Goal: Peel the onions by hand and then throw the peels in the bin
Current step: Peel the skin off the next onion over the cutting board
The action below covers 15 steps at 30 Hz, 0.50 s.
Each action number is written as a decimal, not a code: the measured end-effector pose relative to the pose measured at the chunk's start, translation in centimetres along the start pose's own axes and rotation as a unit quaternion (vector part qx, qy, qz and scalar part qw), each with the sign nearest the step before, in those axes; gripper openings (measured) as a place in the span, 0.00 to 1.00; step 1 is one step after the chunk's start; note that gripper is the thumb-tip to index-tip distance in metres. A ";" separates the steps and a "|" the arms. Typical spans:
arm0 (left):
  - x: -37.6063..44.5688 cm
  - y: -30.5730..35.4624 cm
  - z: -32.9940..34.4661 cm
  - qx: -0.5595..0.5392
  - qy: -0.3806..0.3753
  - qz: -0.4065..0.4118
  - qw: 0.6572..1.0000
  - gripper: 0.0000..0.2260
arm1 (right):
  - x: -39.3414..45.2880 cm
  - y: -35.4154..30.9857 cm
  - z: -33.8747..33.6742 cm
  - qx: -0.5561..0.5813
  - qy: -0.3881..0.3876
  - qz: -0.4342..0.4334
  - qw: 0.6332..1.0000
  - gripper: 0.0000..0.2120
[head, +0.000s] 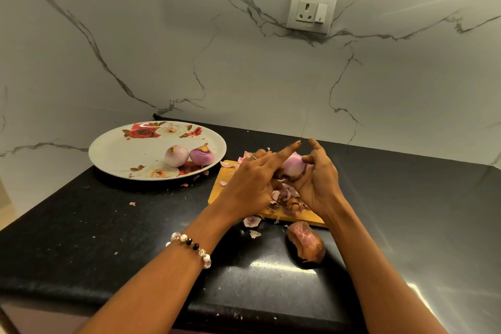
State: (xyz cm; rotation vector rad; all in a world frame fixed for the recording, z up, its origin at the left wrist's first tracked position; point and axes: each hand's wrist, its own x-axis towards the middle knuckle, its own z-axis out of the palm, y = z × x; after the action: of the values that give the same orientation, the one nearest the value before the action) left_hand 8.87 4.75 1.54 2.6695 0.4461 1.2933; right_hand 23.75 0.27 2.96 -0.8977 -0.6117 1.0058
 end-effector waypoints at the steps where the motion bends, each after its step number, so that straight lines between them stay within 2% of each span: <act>1: 0.0 0.1 0.0 -0.012 -0.011 -0.003 1.000 0.38 | 0.2 -0.1 -0.2 0.012 0.019 -0.006 1.000 0.20; 4: 0.1 0.0 0.0 -0.029 -0.009 -0.021 0.999 0.36 | 0.5 -0.5 -0.7 0.041 0.056 -0.018 0.997 0.17; 7: 0.2 -0.3 0.0 -0.007 0.036 -0.035 0.999 0.22 | 0.2 -0.6 -0.5 0.042 0.038 -0.022 0.998 0.14; 9: 0.2 -0.5 0.2 0.000 0.065 -0.056 0.996 0.16 | 0.0 -0.7 -0.4 0.025 0.021 -0.033 0.999 0.20; 12: 0.3 -0.6 0.0 -0.046 0.113 -0.096 0.988 0.11 | -0.5 -1.0 0.1 -0.021 -0.012 -0.059 0.998 0.30; 15: 0.4 -0.6 -0.2 -0.085 0.127 -0.125 0.980 0.14 | -1.0 -1.2 0.6 -0.041 -0.043 -0.076 0.995 0.33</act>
State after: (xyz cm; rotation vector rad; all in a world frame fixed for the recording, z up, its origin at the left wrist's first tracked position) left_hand 8.82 5.43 1.84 2.2365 0.6464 1.5210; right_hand 23.42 -0.71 4.20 -0.8685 -0.7869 0.8911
